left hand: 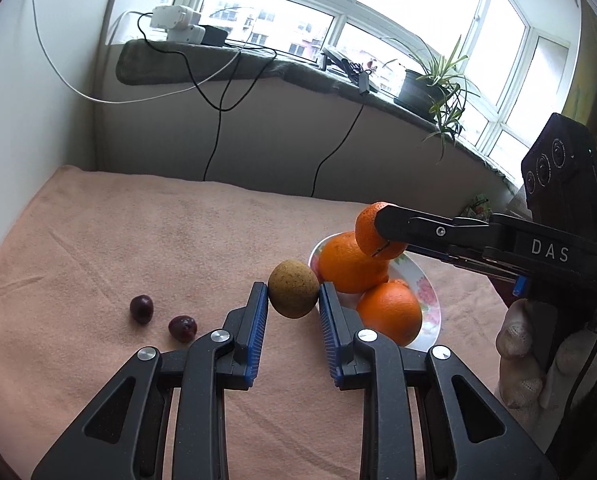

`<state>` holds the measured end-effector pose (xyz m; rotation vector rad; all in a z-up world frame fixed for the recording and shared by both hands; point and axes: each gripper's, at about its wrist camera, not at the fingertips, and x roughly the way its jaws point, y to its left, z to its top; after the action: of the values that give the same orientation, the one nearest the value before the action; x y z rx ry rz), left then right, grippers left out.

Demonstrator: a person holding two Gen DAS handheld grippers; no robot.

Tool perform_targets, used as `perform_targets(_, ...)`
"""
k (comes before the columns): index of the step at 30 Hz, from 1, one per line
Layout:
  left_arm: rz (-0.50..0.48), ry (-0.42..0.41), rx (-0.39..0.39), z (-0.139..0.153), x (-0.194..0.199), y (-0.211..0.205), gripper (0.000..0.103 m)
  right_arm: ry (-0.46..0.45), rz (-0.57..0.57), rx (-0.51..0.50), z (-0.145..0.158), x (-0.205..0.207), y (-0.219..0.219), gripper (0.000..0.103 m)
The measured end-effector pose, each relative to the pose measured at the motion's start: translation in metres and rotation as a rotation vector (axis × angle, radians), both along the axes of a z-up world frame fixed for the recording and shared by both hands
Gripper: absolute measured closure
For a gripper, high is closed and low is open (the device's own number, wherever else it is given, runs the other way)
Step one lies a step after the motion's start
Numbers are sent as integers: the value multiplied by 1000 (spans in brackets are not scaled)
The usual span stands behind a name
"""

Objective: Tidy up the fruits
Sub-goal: 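Carry the kiwi and tangerine over the floral bowl with both grippers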

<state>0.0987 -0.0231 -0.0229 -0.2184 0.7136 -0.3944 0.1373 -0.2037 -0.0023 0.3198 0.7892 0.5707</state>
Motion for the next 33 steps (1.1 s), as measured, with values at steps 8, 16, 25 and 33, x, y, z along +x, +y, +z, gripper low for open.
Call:
perform_targets(8, -48, -14, 3, 6, 4, -31, 78, 2, -79, 8, -4, 0, -52, 67)
perform_targets(16, -101, -18, 12, 8, 12, -68, 78, 31, -150, 8, -18, 11, -96, 67)
perform_targets(25, -156, -2, 26, 4, 22, -104, 78, 68, -177, 8, -37, 25, -121, 67)
perform_targets(33, -200, 13, 43, 0, 28, -130, 78, 111, -182, 22, -53, 41, -131, 67)
